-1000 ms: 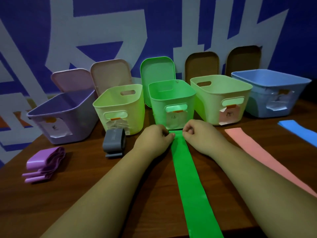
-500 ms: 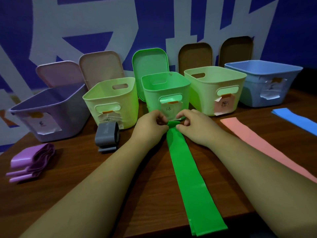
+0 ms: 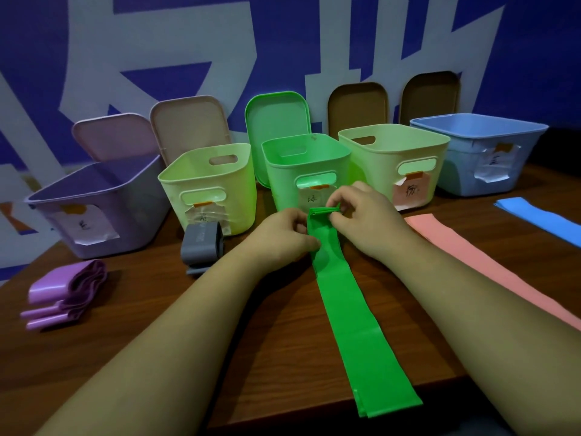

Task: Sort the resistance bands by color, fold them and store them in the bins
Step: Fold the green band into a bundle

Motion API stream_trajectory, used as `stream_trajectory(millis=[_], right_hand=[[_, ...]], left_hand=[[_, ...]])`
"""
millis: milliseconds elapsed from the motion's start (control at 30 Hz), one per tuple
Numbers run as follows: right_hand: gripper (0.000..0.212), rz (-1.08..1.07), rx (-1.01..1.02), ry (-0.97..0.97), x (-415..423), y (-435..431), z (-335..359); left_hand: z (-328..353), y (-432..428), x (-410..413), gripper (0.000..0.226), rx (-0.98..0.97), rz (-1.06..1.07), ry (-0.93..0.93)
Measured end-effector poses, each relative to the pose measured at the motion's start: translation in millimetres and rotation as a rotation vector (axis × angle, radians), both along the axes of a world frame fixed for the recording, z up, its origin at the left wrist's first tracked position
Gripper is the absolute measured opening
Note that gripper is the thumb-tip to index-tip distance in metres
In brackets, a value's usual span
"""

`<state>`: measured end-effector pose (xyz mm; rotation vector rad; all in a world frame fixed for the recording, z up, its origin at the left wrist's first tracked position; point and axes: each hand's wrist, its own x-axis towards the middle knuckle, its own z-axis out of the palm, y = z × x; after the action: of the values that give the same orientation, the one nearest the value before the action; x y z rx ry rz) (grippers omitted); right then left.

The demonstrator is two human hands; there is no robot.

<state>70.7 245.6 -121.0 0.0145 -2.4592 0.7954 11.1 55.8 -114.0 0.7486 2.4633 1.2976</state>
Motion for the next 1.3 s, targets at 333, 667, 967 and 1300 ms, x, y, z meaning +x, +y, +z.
stream_trajectory(millis=[333, 667, 967, 1300], right_hand=[[0.008, 0.043, 0.017, 0.047, 8, -6, 7], [0.01, 0.175, -0.026, -0.047, 23, -2, 10], [0.016, 0.348, 0.07, -0.244, 30, -2, 7], [0.006, 0.391, 0.083, -0.319, 32, -3, 7]], left_hand=[[-7, 8, -12, 0.013, -0.09, 0.221, 0.324], [0, -4, -15, 0.023, -0.216, 0.073, 0.375], [1, -17, -10, 0.026, -0.243, -0.029, 0.319], [0, -19, -8, 0.021, -0.276, -0.007, 0.337]])
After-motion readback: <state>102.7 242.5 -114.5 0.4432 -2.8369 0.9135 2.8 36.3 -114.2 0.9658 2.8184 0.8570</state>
